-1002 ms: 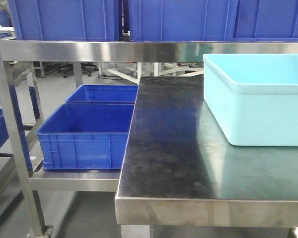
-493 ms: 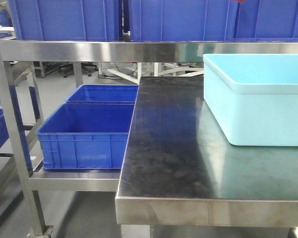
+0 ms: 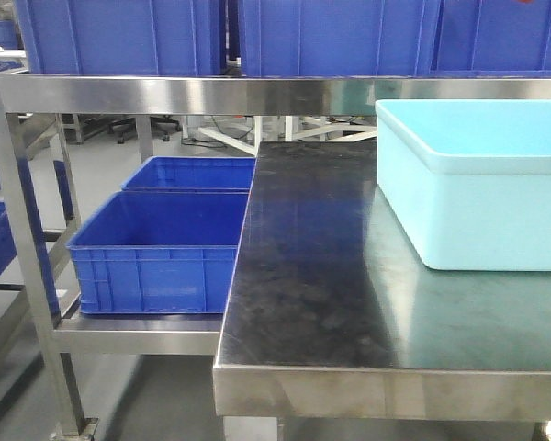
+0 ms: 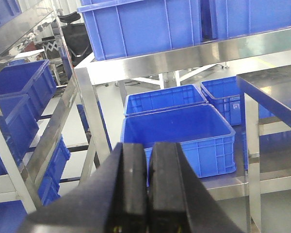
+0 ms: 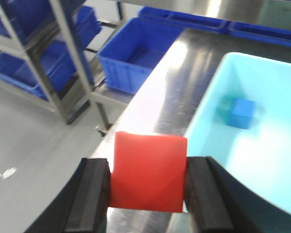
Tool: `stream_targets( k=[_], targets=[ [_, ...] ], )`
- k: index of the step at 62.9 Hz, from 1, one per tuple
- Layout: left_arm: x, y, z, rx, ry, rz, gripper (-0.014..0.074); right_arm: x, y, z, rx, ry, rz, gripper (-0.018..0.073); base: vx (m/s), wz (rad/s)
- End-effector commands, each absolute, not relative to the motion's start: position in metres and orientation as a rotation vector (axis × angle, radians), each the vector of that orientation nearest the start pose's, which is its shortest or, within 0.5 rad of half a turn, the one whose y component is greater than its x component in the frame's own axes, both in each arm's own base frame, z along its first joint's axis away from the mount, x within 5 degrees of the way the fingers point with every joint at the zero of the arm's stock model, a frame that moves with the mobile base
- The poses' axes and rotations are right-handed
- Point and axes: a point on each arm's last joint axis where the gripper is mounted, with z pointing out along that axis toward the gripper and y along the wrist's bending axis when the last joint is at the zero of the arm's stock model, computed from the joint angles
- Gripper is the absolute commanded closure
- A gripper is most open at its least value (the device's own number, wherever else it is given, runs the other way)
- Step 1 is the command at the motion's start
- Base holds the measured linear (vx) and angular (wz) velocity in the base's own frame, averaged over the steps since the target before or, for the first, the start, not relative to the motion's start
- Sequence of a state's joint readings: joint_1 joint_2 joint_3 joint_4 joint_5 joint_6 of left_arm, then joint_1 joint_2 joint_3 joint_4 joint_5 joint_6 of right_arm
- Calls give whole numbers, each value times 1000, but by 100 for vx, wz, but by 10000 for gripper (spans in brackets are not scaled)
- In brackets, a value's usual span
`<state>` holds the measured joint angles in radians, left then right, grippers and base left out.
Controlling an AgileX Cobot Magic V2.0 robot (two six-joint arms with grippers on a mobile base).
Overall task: Pick red cube and place on left shelf
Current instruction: 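Raise the held red cube up out of the light-blue bin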
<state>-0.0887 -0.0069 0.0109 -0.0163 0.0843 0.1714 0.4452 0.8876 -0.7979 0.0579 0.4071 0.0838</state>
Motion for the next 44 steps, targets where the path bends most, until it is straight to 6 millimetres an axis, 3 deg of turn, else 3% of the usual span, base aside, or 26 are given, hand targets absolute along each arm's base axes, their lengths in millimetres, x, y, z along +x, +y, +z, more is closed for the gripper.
stream_targets(
  k=[1,22,44],
  targets=[
    [57,-5,202,178,1505,47,495,162,70,369,-259,1837,384,530,0,0],
    [57,-5,202,178,1505,47,495,136,35,346,-112,1821,276,530,0,0],
    [57,-5,202,178,1505,47,495,134,31,343,-90,1800,262,530,0,0]
  ],
)
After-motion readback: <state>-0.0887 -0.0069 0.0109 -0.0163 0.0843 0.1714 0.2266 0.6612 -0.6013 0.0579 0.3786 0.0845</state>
